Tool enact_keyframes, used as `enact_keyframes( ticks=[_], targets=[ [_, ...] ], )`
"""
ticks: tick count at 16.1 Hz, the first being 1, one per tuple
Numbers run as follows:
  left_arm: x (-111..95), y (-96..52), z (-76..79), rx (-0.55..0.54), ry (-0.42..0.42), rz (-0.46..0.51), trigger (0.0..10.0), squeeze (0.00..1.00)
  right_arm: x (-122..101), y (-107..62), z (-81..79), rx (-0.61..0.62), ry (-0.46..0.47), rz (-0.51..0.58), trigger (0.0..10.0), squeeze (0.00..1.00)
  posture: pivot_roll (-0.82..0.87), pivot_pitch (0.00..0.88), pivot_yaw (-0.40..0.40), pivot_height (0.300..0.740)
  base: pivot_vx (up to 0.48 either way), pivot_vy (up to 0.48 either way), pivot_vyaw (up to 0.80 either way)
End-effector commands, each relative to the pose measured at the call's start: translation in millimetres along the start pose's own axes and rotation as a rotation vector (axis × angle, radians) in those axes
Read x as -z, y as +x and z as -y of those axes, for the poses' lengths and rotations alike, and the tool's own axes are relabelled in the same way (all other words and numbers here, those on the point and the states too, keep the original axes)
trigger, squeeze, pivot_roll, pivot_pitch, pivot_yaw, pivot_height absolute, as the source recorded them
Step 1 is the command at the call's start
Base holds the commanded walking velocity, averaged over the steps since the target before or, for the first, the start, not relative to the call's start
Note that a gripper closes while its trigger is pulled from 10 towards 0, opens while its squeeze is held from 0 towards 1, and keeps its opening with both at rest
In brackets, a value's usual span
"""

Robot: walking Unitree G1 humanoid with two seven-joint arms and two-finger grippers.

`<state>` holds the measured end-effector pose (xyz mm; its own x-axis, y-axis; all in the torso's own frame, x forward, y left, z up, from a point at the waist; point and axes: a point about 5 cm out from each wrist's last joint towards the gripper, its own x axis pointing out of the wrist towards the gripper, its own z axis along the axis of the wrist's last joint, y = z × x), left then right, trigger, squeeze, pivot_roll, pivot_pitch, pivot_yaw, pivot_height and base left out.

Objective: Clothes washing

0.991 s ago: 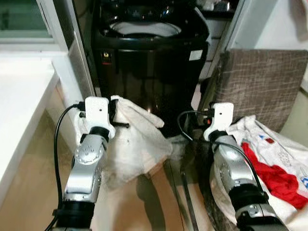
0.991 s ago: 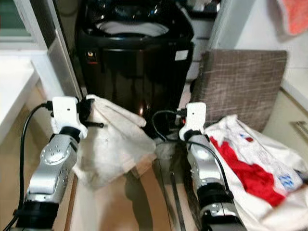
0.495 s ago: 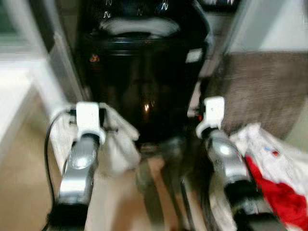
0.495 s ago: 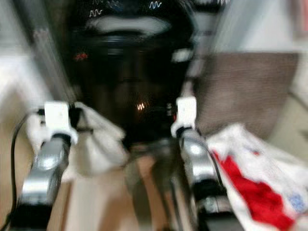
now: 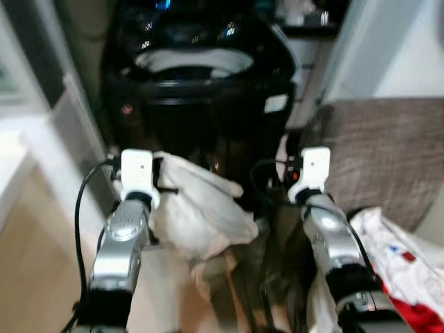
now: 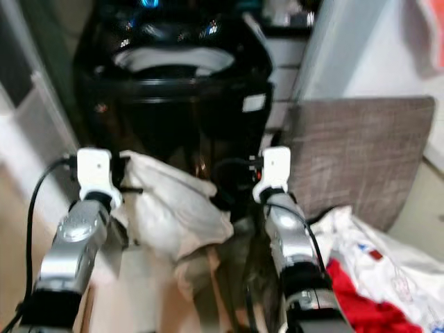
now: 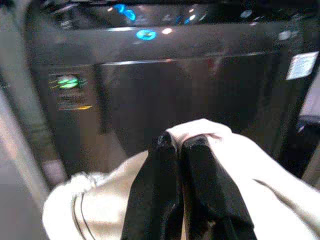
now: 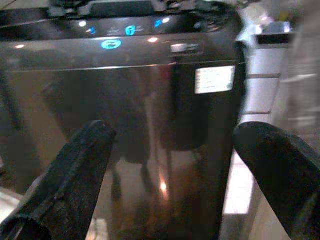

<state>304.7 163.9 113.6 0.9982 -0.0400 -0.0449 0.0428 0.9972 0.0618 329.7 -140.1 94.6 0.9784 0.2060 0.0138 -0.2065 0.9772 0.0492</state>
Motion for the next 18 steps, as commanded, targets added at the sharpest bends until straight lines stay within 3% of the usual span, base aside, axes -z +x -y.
enact_keyframes(
  ticks=[1,5,14,16,18],
  targets=[
    [-17,3.6,5.3,0.009,0.006,0.073,10.0,0.00,-1,-0.3,6.9,0.017,-0.003,0.000,10.0,0.00,-0.05,0.000,-0.025,0.727,0.465,0.000,0.00],
    [-16,3.4,-2.0,-0.039,0.003,0.065,10.0,0.00,0,0.7,2.6,-0.004,-0.006,-0.010,10.0,0.00,-0.04,0.000,-0.030,0.727,0.461,0.000,0.19],
    [-31,7.0,8.6,0.083,0.107,0.116,10.0,0.00,1,0.7,3.3,0.011,-0.013,-0.004,10.0,0.00,-0.04,0.000,-0.026,0.727,0.467,0.000,0.00],
    [-46,10.4,15.8,0.148,0.138,0.171,10.0,0.00,1,0.0,4.5,0.021,-0.016,-0.002,10.0,0.00,-0.05,0.000,-0.014,0.727,0.476,0.000,0.00],
    [-48,14.4,10.8,0.126,0.143,0.169,10.0,0.00,0,-1.3,5.3,0.032,-0.011,0.011,10.0,0.00,-0.05,0.000,-0.006,0.727,0.480,0.000,0.00]
  ],
)
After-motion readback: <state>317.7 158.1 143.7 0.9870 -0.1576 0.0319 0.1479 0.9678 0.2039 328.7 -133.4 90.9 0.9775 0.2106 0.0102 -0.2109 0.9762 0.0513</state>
